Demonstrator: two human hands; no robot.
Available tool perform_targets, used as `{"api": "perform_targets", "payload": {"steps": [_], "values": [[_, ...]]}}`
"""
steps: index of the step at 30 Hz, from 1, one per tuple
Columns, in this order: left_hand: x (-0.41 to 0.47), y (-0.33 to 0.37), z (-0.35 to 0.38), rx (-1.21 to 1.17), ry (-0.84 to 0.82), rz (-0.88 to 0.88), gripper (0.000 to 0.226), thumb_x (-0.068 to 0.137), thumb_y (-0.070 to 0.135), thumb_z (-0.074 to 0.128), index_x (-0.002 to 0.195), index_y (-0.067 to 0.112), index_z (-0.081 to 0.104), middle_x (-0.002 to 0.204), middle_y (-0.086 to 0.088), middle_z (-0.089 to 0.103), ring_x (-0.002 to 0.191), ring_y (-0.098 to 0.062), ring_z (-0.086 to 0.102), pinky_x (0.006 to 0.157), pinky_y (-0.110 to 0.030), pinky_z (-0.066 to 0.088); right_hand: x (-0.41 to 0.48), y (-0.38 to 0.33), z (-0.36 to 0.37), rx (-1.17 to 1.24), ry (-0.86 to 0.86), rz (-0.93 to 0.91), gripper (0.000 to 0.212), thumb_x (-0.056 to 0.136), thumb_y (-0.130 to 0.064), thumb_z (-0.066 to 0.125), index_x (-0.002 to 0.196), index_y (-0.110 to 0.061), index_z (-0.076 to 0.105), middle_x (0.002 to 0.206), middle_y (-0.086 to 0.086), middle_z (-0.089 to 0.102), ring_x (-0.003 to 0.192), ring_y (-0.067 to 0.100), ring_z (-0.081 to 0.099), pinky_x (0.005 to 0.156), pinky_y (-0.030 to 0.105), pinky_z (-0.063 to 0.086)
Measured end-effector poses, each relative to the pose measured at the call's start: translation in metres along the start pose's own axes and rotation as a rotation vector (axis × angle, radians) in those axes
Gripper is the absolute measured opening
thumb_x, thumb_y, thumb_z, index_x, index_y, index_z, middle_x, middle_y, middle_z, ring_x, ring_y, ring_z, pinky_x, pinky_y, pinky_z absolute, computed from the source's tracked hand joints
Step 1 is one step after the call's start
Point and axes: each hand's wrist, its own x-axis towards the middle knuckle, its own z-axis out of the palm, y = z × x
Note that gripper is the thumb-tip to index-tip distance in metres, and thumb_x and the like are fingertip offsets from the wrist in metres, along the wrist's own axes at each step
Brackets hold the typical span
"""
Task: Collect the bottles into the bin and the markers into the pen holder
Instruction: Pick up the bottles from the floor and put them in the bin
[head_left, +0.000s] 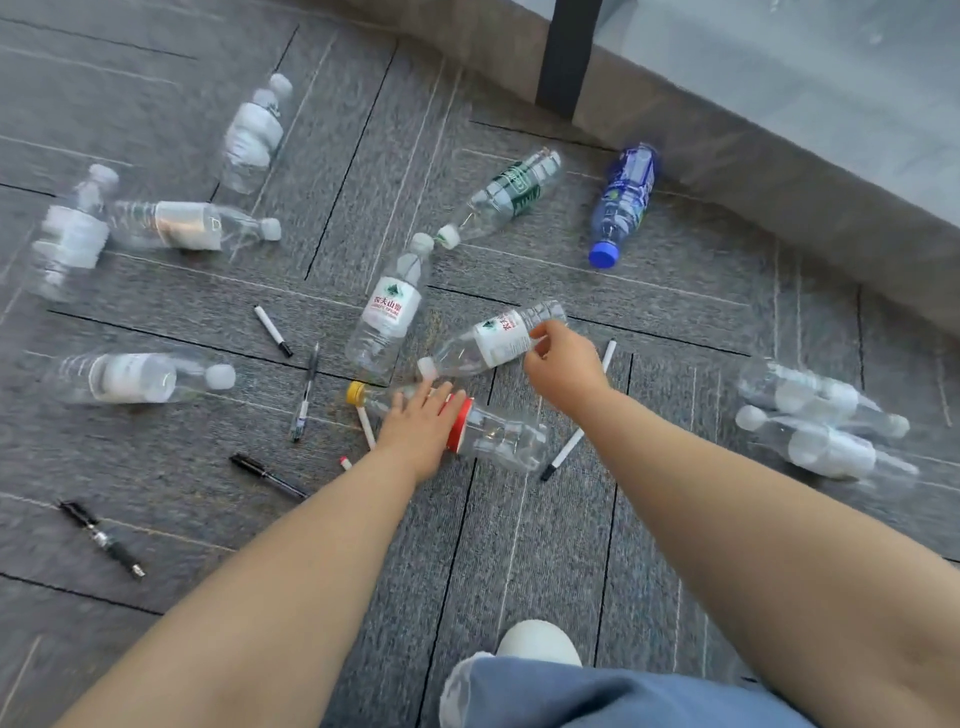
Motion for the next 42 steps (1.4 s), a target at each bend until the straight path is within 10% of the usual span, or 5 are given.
{"api": "perform_targets", "payload": {"steps": [9,15,23,28,42], "values": [[-0.004,-0.017,0.015,-0.09,0.201,-0.003,0.079,0.068,0.039,0.073,0.132,0.012,0.034,0.131,-0.007,0.039,0.122,-0.025,0.039,0.108,-0.036,0.031,0.031,0.0,0.014,-0.48,-0.027,-0.255,0.067,0.083,0.001,0.05,0.144,-0.015,0.028,0.153,0.007,0.027,0.143,0.027,0.02,0.116,0.045,0.026],[-0.029,-0.056,0.015,-0.282,0.446,-0.107,0.075,0.056,0.037,0.082,0.117,0.005,0.051,0.11,-0.012,0.057,0.1,-0.032,0.057,0.09,-0.042,0.044,0.042,0.002,0.027,-0.792,-0.117,-0.244,0.09,0.082,0.01,0.04,0.151,-0.022,-0.008,0.16,0.005,-0.008,0.147,0.027,-0.013,0.116,0.055,0.0],[-0.034,-0.075,0.003,-0.402,0.57,-0.271,0.084,0.065,0.04,0.079,0.13,0.006,0.04,0.125,-0.014,0.049,0.114,-0.031,0.05,0.1,-0.044,0.039,0.038,0.001,0.051,-0.99,-0.17,-0.187,0.084,0.072,-0.029,0.078,0.14,-0.012,0.031,0.143,0.018,0.032,0.134,0.036,0.031,0.111,0.053,0.029],[-0.045,-0.065,0.001,-0.53,0.619,-0.355,0.086,0.067,0.043,0.077,0.134,0.009,0.036,0.129,-0.013,0.045,0.12,-0.029,0.044,0.103,-0.044,0.036,0.007,0.006,0.061,-0.499,-0.25,0.075,0.081,0.071,-0.036,0.077,0.13,-0.011,0.028,0.094,0.008,0.053,0.08,0.027,0.061,0.067,0.034,0.055],[-0.244,-0.017,-0.1,-0.602,0.452,-0.311,0.087,0.069,0.047,0.075,0.135,0.012,0.03,0.133,-0.009,0.04,0.123,-0.028,0.042,0.102,-0.041,0.038,-0.276,-0.058,0.018,0.302,0.007,0.491,0.06,0.074,-0.04,0.07,0.109,-0.01,0.031,0.106,0.013,0.058,0.089,0.032,0.061,0.073,0.039,0.049]]}}
